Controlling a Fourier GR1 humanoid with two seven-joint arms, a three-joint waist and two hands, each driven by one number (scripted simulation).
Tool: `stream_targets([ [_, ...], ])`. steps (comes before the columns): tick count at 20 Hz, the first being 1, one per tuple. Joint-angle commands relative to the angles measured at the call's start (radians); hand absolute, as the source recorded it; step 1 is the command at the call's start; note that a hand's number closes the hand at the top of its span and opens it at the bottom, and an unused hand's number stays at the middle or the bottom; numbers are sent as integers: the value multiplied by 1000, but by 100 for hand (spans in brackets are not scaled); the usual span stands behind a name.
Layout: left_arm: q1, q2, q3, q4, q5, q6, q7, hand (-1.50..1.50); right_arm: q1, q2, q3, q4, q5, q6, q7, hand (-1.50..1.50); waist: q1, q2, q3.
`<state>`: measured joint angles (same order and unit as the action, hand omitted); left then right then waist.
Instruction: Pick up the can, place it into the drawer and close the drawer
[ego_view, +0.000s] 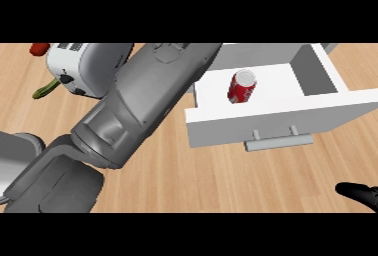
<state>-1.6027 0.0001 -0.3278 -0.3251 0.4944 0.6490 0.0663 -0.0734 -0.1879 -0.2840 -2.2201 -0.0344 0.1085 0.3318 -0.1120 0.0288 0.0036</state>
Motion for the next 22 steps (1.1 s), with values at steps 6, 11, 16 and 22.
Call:
stream_targets([
  [6, -4, 0, 12, 3, 83, 1, -37, -150, -99, -82, 128, 57, 250, 22, -80, -150, 24, 5, -2],
  [11, -7, 0, 14, -11, 133, 32, -55, -150, -117, -121, 203, 147, 409, 22, -141, -150, 23, 2, -1],
  [16, -56, 0, 22, 11, 125, 4, -59, -150, -239, -162, 261, 292, 561, -3, -158, -150, 75, -6, -2],
  [22, -20, 0, 10, 22, 116, -5, -71, -150, -250, -118, 373, 526, 761, -121, -281, -150, 101, -10, -2],
])
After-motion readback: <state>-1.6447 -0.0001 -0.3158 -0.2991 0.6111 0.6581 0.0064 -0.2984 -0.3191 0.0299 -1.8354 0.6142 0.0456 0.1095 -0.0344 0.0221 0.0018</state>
